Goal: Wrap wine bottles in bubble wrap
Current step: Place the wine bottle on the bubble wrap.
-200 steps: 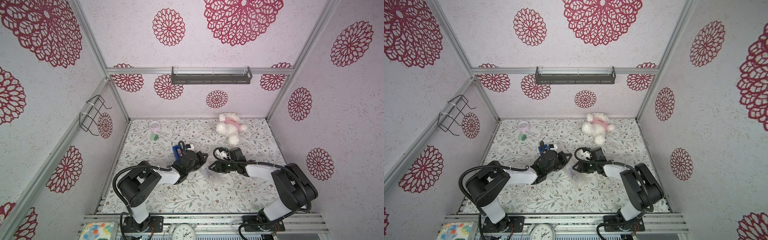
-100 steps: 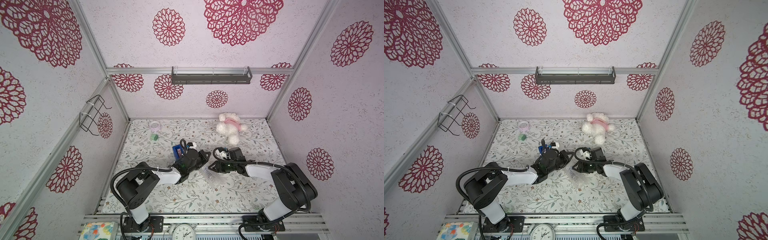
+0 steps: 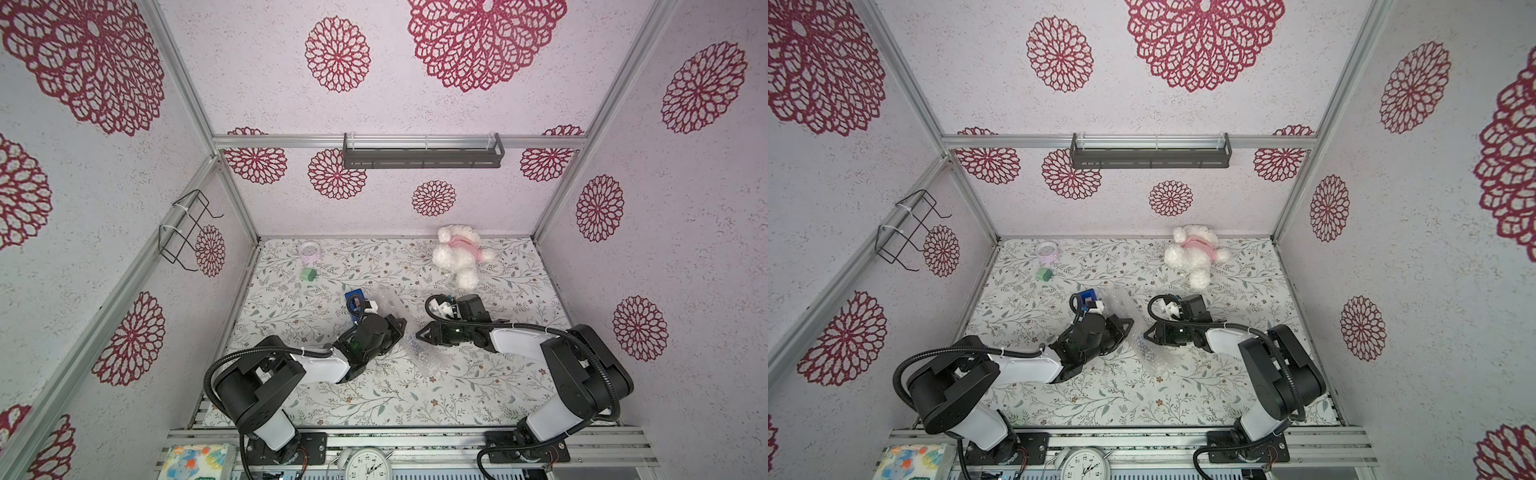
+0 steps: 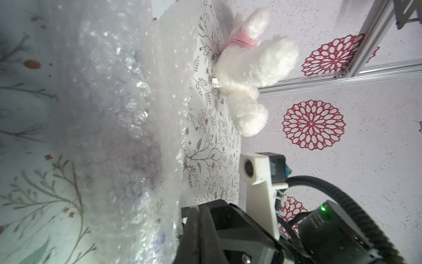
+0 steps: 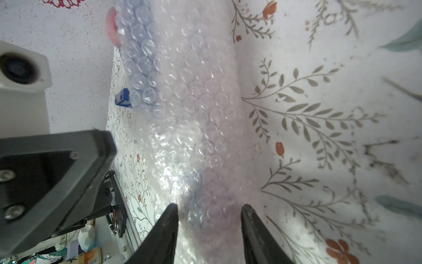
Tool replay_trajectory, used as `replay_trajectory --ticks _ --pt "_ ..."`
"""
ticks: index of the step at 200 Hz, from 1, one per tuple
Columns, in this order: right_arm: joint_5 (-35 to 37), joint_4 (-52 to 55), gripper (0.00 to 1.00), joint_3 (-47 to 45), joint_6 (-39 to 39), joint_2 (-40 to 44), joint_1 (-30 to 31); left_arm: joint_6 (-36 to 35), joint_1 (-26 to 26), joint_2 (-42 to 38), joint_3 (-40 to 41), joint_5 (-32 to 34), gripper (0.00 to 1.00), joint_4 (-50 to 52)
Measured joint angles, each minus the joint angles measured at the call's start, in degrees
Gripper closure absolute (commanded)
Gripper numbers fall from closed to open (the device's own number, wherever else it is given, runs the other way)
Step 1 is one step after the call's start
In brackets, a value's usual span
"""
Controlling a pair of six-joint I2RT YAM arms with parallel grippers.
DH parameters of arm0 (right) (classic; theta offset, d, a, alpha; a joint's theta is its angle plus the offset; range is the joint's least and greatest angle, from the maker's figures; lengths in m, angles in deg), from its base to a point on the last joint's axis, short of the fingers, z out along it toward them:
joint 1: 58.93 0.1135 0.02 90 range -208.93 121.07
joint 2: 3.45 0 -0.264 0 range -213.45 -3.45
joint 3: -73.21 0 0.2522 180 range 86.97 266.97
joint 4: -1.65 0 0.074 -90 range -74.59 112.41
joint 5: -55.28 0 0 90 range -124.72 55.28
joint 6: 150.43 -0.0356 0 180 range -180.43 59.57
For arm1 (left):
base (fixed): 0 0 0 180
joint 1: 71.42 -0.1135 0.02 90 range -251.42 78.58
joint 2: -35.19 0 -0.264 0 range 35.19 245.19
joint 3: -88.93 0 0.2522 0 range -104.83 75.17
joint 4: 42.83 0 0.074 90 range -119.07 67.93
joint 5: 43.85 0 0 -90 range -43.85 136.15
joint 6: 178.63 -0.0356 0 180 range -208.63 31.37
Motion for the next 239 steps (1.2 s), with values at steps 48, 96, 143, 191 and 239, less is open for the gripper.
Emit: replay_trajectory --ticks 48,96,143,191,239 --pt "-0.2 0.0 0.53 0.3 0.0 -0.7 0.1 -0.2 0.1 -1.8 0.0 1.0 1.00 1.9" --pt "-0.2 0.0 0.53 0.5 0.0 -0.9 0.2 1.5 0.3 -2.3 1.7 1.9 1.00 4.6" --pt "-0.2 0.3 0.52 0.8 0.0 -0.9 0.3 3.5 -0.1 -2.7 2.8 2.9 1.00 7.3" --pt "-0.2 1.1 0.50 1.0 0.1 -0.9 0.3 1.1 -1.9 -2.8 2.0 2.4 1.00 10.3" --pt "-0.2 3.4 0.49 2.9 0.8 -0.9 0.3 -1.6 -2.1 -3.4 1.7 2.1 1.00 12.3"
